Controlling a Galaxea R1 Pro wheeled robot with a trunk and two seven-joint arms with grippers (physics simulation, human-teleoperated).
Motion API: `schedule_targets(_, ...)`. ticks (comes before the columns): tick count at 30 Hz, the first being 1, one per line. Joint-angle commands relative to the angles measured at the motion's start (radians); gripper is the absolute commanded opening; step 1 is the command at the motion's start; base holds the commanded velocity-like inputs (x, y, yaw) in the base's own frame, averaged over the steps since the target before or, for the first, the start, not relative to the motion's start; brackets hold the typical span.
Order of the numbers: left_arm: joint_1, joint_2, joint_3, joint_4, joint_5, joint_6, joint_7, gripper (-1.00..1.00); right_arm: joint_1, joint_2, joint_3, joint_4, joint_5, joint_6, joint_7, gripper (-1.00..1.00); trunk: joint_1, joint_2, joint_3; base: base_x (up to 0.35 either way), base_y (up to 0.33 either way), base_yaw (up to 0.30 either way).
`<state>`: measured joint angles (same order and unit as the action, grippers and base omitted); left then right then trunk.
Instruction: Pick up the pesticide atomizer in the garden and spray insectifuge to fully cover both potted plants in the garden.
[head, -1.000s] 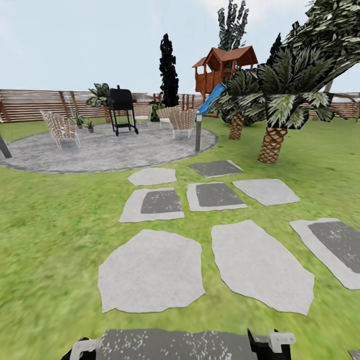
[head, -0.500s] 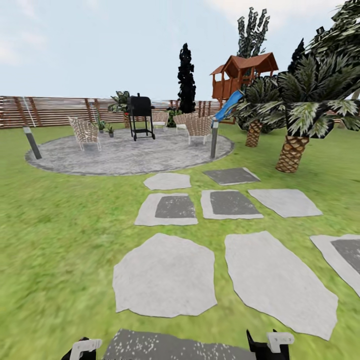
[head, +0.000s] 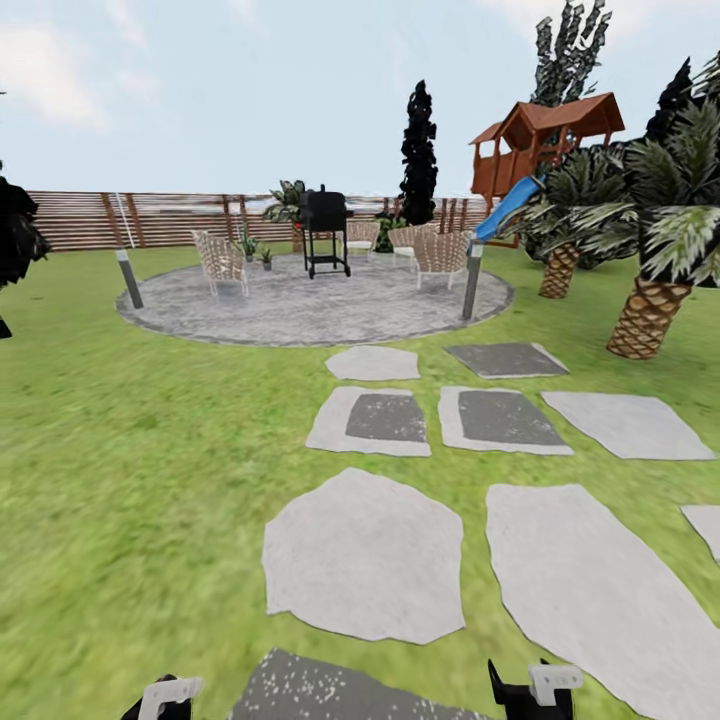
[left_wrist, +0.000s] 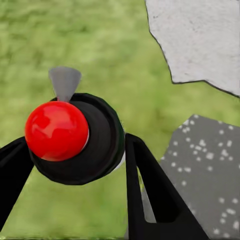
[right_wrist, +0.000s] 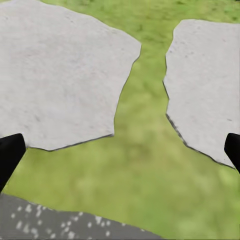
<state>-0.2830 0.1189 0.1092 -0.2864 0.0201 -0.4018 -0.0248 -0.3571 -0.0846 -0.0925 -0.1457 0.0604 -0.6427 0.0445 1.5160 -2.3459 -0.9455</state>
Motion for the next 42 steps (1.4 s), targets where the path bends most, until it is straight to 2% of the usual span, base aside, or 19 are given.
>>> schedule_targets(1,-0.001,0.0,0.003,0.001,0.002,-0.003,-0.002,-1.0,0.0,0.0,-0.009,0.0,0.006,-0.003,0.005,1.0,-0.004,0.007,0.002,0.0,0.0,0.271)
schedule_targets(9,-0.001,-0.001,0.003,0.001,0.001,-0.004,0.014,-1.0,0.0,-0.001,-0.01,-0.002,0.006,-0.003,0.005,1.0,-0.008,0.014,-0.001,0.017,0.0,0.272)
schedule_targets(16,-0.001,-0.003,0.003,0.001,0.002,-0.003,0.016,-1.0,0.0,-0.004,-0.01,-0.002,0.006,-0.004,0.005,1.0,-0.008,0.014,-0.005,0.279,0.0,0.226)
schedule_targets(26,-0.001,-0.005,0.003,0.003,0.002,-0.003,0.016,-1.0,0.0,-0.021,-0.008,0.001,0.008,-0.003,0.008,1.0,-0.008,0.014,-0.005,0.337,-0.055,0.023)
schedule_targets(42,-0.001,-0.005,0.003,0.003,0.004,-0.003,0.016,-1.0,0.0,-0.02,-0.007,0.003,0.008,-0.005,0.008,1.0,-0.008,0.014,-0.005,0.339,-0.129,0.0)
